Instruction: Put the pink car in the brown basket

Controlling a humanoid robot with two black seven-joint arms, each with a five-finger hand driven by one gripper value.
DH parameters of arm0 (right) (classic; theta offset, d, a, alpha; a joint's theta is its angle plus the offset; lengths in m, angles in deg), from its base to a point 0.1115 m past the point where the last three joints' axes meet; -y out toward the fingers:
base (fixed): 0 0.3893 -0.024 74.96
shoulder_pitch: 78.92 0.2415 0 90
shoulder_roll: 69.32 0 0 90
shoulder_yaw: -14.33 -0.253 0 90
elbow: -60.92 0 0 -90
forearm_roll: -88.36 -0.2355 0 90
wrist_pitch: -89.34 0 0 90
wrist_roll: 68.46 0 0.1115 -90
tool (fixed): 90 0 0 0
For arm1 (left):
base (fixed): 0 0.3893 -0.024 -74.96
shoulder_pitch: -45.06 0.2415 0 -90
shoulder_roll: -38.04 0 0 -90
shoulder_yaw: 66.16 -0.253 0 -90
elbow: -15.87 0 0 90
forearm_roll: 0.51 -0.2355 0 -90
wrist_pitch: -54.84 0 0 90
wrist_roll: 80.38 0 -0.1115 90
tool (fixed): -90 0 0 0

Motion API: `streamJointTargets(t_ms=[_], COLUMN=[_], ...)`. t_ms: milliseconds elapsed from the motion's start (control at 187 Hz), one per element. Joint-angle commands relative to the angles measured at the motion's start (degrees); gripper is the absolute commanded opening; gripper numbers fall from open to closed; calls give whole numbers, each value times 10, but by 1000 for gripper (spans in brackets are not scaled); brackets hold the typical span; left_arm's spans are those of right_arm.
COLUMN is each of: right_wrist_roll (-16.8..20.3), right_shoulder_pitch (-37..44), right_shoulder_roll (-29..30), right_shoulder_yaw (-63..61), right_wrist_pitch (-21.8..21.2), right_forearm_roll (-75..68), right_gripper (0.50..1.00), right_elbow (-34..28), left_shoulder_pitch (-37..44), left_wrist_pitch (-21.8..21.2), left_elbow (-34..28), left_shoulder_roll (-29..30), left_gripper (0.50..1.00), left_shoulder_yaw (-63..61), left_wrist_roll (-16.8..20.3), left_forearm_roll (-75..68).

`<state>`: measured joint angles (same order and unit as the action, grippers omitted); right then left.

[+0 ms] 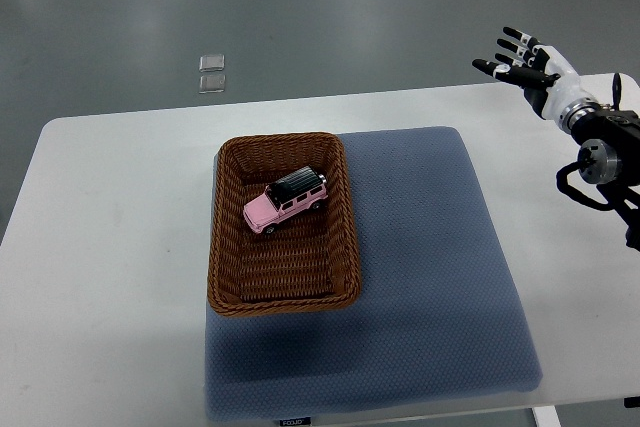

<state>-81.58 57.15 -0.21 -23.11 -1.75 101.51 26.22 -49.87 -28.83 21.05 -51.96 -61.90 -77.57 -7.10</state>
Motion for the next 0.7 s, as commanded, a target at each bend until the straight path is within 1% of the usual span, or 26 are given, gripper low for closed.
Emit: streamJointTargets(t_ms=[0, 204, 273, 306, 359, 697], right_wrist_roll=[3, 4, 4, 2, -2, -2], right_shoulder_pitch=[-12, -22, -27, -29, -31, -36], right_shoulder_roll=[-7, -5, -1, 1, 2, 11], right_shoulder_yaw=[0, -1, 0, 0, 0, 1], right_wrist_pitch=[0, -1, -5, -4, -4, -9], right_forearm_roll=[-47, -87, -87, -87, -87, -87], right_gripper=[901, 901, 903, 915, 917, 915], right_elbow=[2, 2, 1, 1, 0, -5], left_shoulder_pitch=[0, 0, 0, 0, 0, 0], left_wrist_pitch=[0, 0, 0, 0, 0, 0], left_elbow=[0, 0, 0, 0, 0, 0], left_shoulder_roll=[0, 0, 0, 0, 0, 0], left_gripper=[1000, 1000, 1000, 1000, 1000, 1000], left_shoulder_yaw=[0, 0, 0, 0, 0, 0], left_wrist_roll=[0, 0, 0, 0, 0, 0], left_forearm_roll=[0, 0, 0, 0, 0, 0])
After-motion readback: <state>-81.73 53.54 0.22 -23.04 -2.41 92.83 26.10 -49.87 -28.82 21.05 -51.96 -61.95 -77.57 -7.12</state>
